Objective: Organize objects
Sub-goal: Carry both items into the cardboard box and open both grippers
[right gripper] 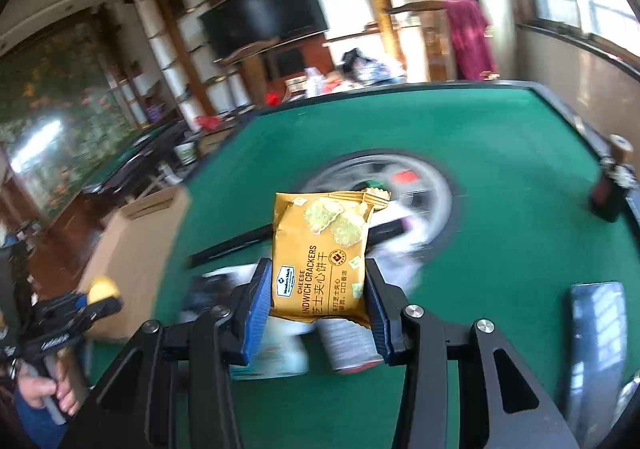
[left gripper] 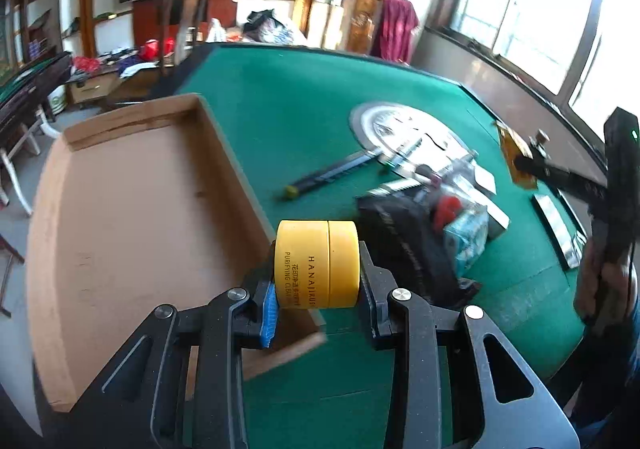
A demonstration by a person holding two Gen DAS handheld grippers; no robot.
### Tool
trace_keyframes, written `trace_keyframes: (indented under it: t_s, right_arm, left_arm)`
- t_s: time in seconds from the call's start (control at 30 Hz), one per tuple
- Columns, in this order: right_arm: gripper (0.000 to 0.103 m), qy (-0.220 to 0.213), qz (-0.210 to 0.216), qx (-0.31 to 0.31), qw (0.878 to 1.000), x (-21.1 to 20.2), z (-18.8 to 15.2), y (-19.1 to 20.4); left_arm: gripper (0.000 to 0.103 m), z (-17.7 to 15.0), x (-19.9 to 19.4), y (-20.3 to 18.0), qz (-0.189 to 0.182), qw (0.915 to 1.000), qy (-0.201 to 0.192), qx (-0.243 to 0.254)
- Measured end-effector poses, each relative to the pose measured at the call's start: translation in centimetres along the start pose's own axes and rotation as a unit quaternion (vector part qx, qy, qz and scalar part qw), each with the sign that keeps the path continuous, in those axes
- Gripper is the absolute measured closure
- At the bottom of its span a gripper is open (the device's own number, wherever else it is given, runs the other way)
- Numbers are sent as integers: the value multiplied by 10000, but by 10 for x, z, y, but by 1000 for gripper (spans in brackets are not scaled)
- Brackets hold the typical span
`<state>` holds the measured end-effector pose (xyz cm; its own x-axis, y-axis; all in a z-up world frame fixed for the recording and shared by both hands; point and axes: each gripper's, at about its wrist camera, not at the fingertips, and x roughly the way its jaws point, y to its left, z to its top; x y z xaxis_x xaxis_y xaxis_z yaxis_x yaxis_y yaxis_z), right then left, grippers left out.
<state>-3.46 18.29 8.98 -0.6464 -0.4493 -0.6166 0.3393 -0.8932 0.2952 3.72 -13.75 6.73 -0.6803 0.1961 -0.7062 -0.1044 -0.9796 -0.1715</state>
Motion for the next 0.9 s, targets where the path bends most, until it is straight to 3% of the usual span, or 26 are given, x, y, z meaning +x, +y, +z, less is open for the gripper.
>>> trace_keyframes:
  t_s: [0.27,0.57,0.9]
  right_arm:
    - [59,480,998,-809,9906,29,-7,114]
    - [59,1131,1365,-1786,9678,78,-45,227]
    - [59,1615,1232,-1958,9594,125,-71,255]
  left_arm:
    - [71,-12,-24,56,352,9982,-151,-465]
    - [71,-34,-30,103,889,9927,-26,-809]
    - [71,-50,-25,121,1105,9906,146,-795]
